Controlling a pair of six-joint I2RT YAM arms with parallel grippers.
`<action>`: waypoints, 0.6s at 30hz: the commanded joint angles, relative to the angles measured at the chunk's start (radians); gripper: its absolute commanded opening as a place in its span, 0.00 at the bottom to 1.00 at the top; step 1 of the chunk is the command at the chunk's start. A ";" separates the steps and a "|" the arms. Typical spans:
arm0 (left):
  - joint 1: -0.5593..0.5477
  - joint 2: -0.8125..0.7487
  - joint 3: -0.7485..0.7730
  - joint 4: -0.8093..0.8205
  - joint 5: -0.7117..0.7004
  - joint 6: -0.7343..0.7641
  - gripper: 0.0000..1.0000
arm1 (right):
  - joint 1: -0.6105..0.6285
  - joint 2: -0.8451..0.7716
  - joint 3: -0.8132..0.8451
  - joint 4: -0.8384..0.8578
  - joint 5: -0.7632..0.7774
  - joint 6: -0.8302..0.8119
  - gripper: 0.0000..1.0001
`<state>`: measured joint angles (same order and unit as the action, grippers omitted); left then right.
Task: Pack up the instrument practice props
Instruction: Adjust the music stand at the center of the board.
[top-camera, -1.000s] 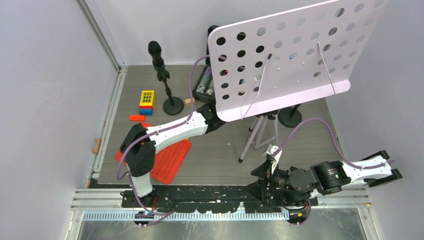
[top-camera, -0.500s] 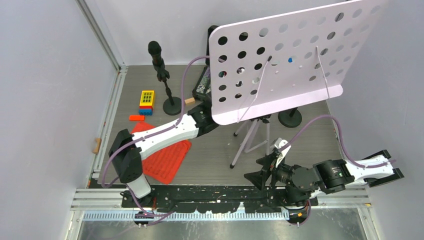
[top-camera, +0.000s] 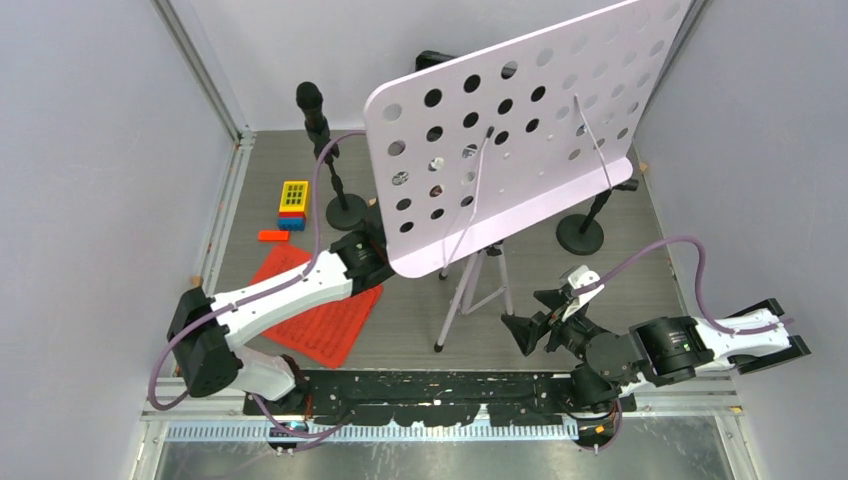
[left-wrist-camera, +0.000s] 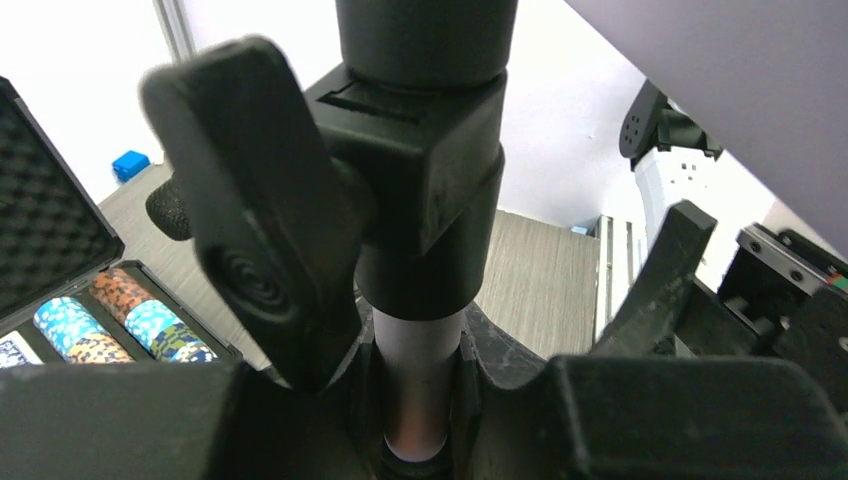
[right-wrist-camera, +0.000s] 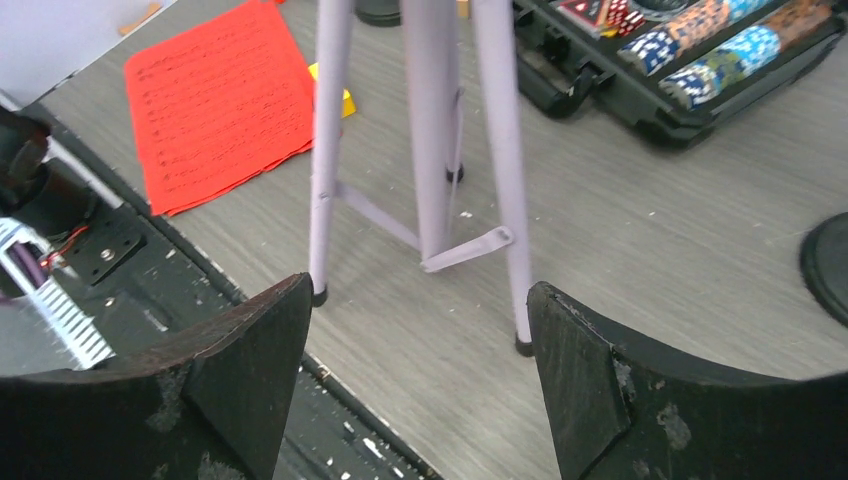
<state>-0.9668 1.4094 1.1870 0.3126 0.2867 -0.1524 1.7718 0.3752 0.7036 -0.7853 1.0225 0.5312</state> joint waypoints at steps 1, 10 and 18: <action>0.002 -0.094 -0.043 0.060 -0.015 0.020 0.00 | 0.003 0.029 0.040 0.097 0.130 -0.074 0.84; 0.002 -0.168 -0.125 0.098 -0.067 -0.017 0.00 | 0.003 0.042 0.031 0.298 0.214 -0.021 0.77; 0.000 -0.235 -0.220 0.075 -0.125 -0.016 0.00 | 0.003 0.066 -0.016 0.511 0.135 0.090 0.76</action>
<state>-0.9714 1.2415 1.0054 0.3710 0.2348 -0.1402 1.7718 0.4221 0.6960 -0.4343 1.1591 0.5148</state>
